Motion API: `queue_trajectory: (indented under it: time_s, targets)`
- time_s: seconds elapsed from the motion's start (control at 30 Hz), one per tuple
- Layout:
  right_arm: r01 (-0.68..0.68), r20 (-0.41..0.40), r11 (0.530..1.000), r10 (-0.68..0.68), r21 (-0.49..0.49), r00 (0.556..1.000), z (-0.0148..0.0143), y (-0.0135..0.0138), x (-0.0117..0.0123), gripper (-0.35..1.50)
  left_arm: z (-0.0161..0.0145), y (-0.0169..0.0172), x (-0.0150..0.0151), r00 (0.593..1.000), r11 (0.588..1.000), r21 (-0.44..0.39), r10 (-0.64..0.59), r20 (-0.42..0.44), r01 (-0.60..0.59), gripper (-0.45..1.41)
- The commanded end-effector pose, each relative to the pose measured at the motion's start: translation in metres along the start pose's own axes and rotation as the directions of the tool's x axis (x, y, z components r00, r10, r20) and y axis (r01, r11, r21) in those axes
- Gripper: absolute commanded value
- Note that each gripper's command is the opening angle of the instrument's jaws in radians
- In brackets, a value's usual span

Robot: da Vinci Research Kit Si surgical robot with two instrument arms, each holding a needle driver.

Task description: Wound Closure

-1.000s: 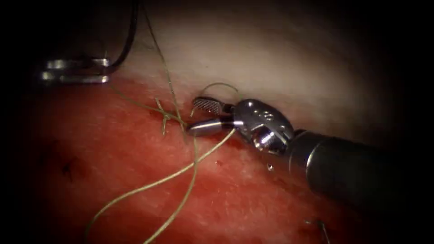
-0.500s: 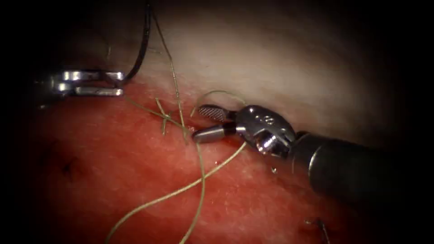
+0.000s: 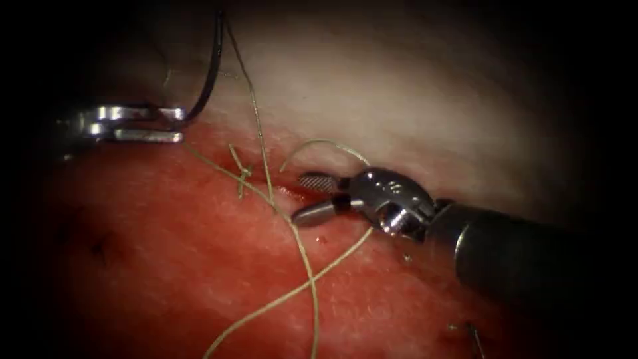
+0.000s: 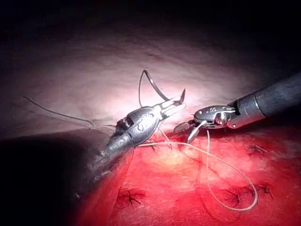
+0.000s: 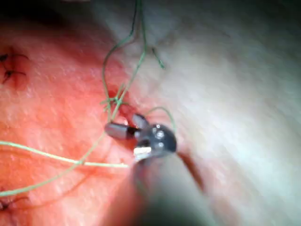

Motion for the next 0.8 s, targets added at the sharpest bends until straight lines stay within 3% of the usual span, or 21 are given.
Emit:
queue_trajectory:
  time_s: [0.03, 0.13, 0.27, 0.43, 0.7, 0.8]
  targets:
    - [0.003, -0.001, 1.000, -0.003, 0.004, 1.000, 0.0003, 0.0006, -0.0002, 0.88, 0.0006, -0.0001, -0.0007, 1.000, 1.000, 0.001, 0.000, -0.001, 0.000, -0.45]
    - [0.027, 0.016, 0.999, -0.027, 0.039, 0.999, 0.0010, 0.0004, -0.0014, 0.96, 0.0010, 0.0000, -0.0011, 1.000, 1.000, -0.001, -0.003, 0.005, 0.003, -0.45]
    - [0.113, 0.028, 0.991, -0.115, 0.071, 0.993, 0.0045, -0.0004, -0.0023, 1.14, 0.0012, 0.0002, -0.0012, 1.000, 1.000, -0.008, -0.007, 0.005, 0.007, -0.45]
    - [0.155, -0.035, 0.987, -0.153, 0.053, 0.988, 0.0065, -0.0008, -0.0009, 1.06, 0.0012, 0.0003, -0.0012, 1.000, 1.000, -0.008, -0.007, 0.005, 0.007, -0.45]
    - [0.154, -0.044, 0.988, -0.153, 0.024, 0.987, 0.0069, -0.0005, -0.0009, 1.01, 0.0013, 0.0003, -0.0012, 1.000, 1.000, -0.007, -0.006, 0.006, 0.006, -0.45]
    - [0.160, -0.030, 0.987, -0.159, 0.013, 0.987, 0.0068, -0.0004, -0.0010, -0.25, 0.0013, 0.0003, -0.0012, 1.000, 1.000, -0.010, -0.006, 0.007, 0.006, -0.45]
